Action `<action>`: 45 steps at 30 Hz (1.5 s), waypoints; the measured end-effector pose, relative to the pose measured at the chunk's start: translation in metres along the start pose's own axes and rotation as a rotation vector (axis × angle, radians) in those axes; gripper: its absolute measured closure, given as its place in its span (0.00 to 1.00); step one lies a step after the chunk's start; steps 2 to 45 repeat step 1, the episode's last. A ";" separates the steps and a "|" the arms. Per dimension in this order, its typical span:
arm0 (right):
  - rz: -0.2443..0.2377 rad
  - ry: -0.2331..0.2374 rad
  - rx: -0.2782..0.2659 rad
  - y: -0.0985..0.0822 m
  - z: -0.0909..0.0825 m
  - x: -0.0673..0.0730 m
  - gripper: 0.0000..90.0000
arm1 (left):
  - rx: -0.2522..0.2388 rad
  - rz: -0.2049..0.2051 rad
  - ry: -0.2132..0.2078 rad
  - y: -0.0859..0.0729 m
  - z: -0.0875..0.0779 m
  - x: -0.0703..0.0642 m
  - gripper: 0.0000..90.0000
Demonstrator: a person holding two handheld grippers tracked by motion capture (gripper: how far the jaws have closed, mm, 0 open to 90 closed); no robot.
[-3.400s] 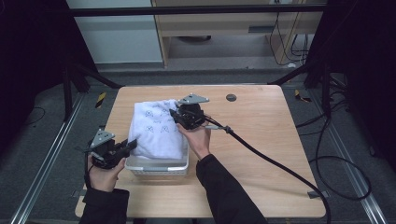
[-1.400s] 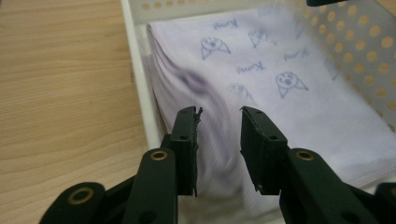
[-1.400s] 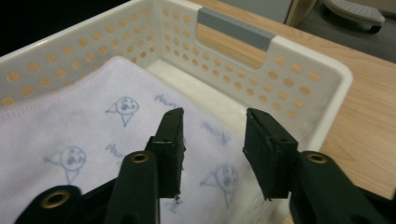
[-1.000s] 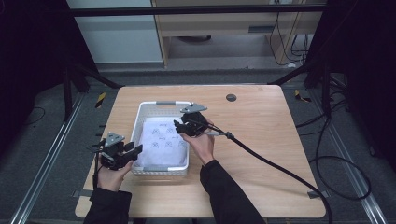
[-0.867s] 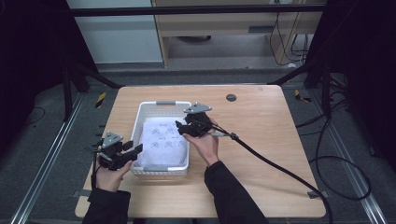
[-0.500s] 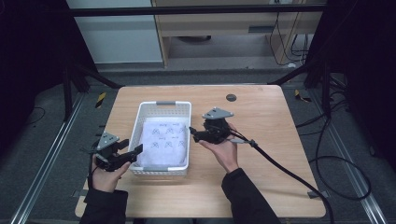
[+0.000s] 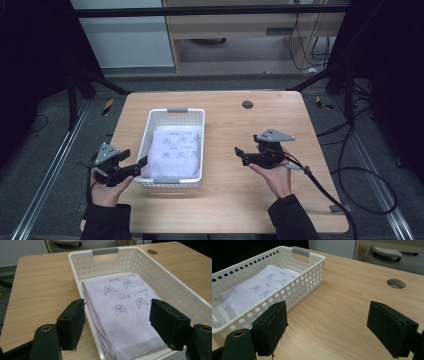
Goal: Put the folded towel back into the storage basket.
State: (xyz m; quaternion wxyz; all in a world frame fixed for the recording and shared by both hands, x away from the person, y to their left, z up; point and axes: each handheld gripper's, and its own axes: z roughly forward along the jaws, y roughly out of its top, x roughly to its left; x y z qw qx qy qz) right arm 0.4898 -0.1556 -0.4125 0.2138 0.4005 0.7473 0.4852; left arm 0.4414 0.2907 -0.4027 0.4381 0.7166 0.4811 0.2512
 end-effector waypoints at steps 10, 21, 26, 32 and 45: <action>0.006 -0.002 -0.001 -0.004 -0.004 -0.003 0.18 | 0.000 0.003 0.002 -0.001 -0.001 0.001 0.30; 0.006 -0.002 -0.001 -0.004 -0.004 -0.003 0.18 | 0.000 0.003 0.002 -0.001 -0.001 0.001 0.30; 0.006 -0.002 -0.001 -0.004 -0.004 -0.003 0.18 | 0.000 0.003 0.002 -0.001 -0.001 0.001 0.30; 0.006 -0.002 -0.001 -0.004 -0.004 -0.003 0.18 | 0.000 0.003 0.002 -0.001 -0.001 0.001 0.30; 0.006 -0.002 -0.001 -0.004 -0.004 -0.003 0.18 | 0.000 0.003 0.002 -0.001 -0.001 0.001 0.30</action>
